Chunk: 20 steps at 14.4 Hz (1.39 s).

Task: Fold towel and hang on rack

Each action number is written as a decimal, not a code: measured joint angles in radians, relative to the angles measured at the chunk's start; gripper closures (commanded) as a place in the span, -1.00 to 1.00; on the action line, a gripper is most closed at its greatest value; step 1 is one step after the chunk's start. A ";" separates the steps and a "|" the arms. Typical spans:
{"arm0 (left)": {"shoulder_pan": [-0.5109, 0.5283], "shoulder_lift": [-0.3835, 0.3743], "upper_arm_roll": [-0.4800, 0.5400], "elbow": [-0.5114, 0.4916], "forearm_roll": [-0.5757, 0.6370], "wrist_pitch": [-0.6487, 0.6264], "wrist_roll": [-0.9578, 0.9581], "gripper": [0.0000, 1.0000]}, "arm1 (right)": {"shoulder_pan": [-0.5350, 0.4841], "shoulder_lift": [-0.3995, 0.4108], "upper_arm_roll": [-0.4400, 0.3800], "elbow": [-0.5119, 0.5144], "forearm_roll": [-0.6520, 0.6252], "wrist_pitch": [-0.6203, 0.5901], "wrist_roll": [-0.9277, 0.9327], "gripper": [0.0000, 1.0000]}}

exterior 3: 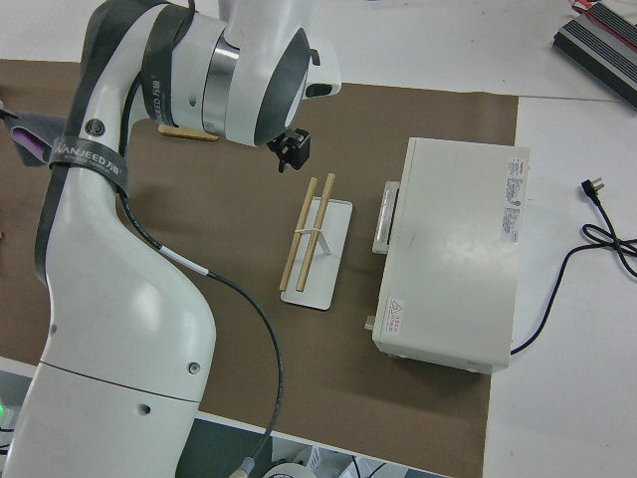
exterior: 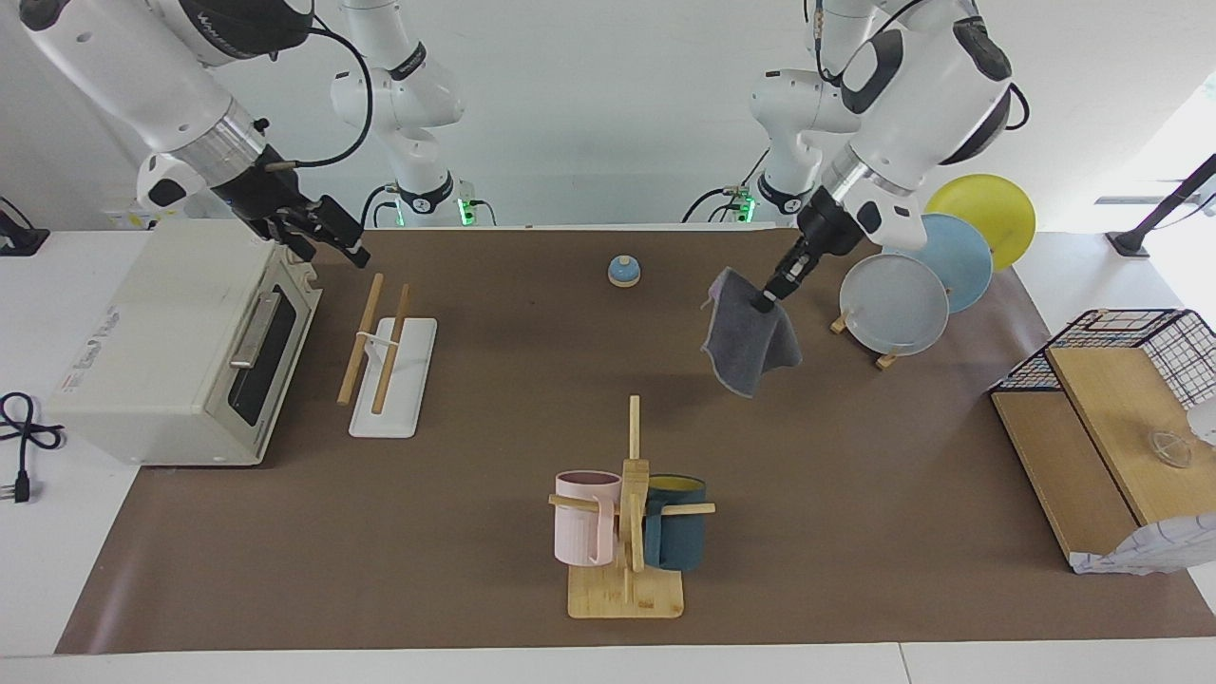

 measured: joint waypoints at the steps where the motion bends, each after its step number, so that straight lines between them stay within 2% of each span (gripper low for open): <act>1: -0.009 -0.015 -0.018 0.005 -0.010 0.003 -0.133 1.00 | 0.014 -0.004 0.001 -0.018 0.072 0.042 0.118 -1.00; 5: -0.013 -0.045 -0.142 0.010 -0.021 0.114 -0.580 1.00 | 0.054 -0.033 0.002 -0.096 0.321 0.170 0.553 -1.00; 8: -0.052 -0.045 -0.194 0.002 -0.023 0.243 -0.773 1.00 | 0.161 -0.042 0.004 -0.117 0.407 0.328 0.870 -1.00; 10: -0.100 -0.045 -0.196 -0.013 -0.024 0.320 -0.871 1.00 | 0.229 -0.042 0.009 -0.121 0.421 0.396 0.994 -1.00; 14: -0.146 -0.047 -0.197 -0.041 -0.024 0.390 -0.955 1.00 | 0.239 -0.043 0.003 -0.124 0.486 0.403 1.036 -1.00; 18: -0.146 -0.055 -0.195 -0.054 -0.024 0.397 -0.961 1.00 | 0.250 -0.043 0.004 -0.126 0.482 0.397 1.038 -1.00; 20: -0.146 -0.056 -0.195 -0.055 -0.024 0.399 -0.964 1.00 | 0.254 -0.044 0.005 -0.122 0.428 0.342 1.010 -1.00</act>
